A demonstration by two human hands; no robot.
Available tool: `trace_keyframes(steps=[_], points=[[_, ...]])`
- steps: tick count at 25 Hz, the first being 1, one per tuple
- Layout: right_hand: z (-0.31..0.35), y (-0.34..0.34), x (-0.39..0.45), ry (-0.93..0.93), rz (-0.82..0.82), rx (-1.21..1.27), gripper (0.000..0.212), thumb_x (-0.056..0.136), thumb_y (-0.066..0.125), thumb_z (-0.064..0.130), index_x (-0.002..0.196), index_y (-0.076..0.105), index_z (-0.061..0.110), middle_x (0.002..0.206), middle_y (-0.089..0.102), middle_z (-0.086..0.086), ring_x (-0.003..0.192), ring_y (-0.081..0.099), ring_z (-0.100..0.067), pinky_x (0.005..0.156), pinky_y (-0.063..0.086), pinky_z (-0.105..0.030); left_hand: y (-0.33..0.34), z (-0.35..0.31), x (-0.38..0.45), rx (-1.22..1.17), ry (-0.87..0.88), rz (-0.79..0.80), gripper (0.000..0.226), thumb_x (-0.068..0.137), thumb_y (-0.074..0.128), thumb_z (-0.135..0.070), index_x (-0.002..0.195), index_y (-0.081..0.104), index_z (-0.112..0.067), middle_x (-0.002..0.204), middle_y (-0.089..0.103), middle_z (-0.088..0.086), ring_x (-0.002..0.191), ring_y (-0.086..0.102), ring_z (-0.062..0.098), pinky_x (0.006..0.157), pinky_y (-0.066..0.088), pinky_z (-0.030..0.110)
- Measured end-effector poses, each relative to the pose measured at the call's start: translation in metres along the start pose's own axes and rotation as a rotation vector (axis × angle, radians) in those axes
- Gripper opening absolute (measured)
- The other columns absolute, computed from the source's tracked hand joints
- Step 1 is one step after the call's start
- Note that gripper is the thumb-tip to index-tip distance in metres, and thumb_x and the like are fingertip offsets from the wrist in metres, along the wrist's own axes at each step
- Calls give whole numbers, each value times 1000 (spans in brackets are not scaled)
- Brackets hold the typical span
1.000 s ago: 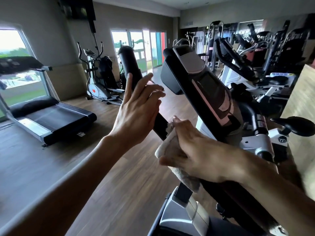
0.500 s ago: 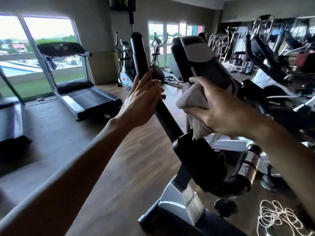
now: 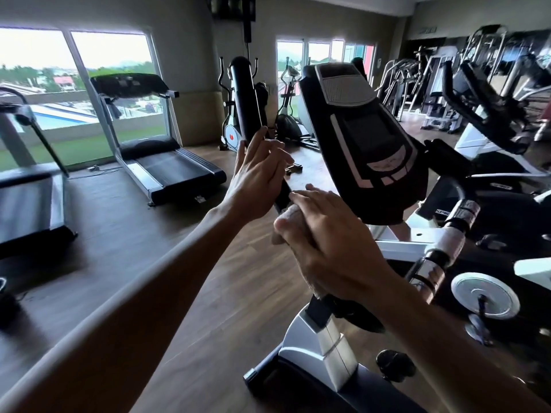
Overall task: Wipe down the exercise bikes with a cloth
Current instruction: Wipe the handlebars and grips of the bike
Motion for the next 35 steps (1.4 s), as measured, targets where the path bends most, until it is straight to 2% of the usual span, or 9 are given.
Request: trace_keyframes(steps=[3,8,11,14,18,21,24,28,35], points=[[8,0,-22,-64,-75,-21,68,103,29,56,148,46,8,151,50,-6,148,33,-17,122,25,-41,-2,0,-2,-6,1,5,48,103,27,-36,114,69,-16,138,57,3,154,20,26,122,16,56],[0,0,-45,-98,-103,-71,74,106,17,58,152,41,6,160,40,-4,155,17,-10,127,5,-43,-4,-3,-4,-6,29,-32,50,103,28,-36,114,69,-9,136,59,9,154,21,30,123,22,47],[-4,0,-21,-1,-95,31,73,103,22,58,150,44,7,160,40,-6,154,18,-10,126,18,-41,-4,-4,-4,2,45,-44,48,104,28,-36,114,68,-10,135,59,7,154,22,29,121,25,50],[1,-3,-49,-123,-123,18,64,105,33,54,145,49,7,153,48,-6,151,29,-14,121,30,-46,-5,-2,-5,19,38,-3,50,105,25,-39,116,66,-13,138,56,3,156,19,25,121,24,53],[-12,-7,-66,-182,-120,9,63,104,34,57,141,54,11,151,49,2,148,33,-12,121,27,-46,-3,-4,-4,-11,10,-19,51,103,25,-38,115,67,-11,138,57,6,156,17,27,124,21,49],[-6,-8,-30,-96,-137,-7,54,97,41,58,124,62,15,132,58,4,133,46,-15,112,38,-41,-3,-7,-5,-10,12,-68,50,102,27,-35,113,67,-8,137,58,9,154,22,31,124,22,44],[13,-8,-22,-234,-144,-6,35,91,58,46,106,65,16,115,61,6,118,53,-17,98,45,-43,-1,-6,-3,-10,32,-87,47,103,29,-32,112,67,-7,132,60,12,150,31,35,124,23,47],[9,-6,-60,-436,-106,77,42,94,62,40,123,66,10,137,59,1,138,47,-18,108,41,-47,0,-1,-4,24,76,-96,59,110,20,-44,114,67,-8,129,61,10,145,40,36,123,25,51],[-13,-3,-37,8,-168,87,66,103,31,54,147,49,8,154,47,-3,151,26,-9,121,29,-43,-2,-6,-6,3,21,-104,47,103,30,-32,113,67,-6,137,58,12,151,29,35,124,24,48]])
Point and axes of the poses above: each hand's wrist, its own x-axis towards the middle knuckle, its own y-axis out of the palm, z = x × y, the point moved 9 cm from there along x, towards the middle knuckle
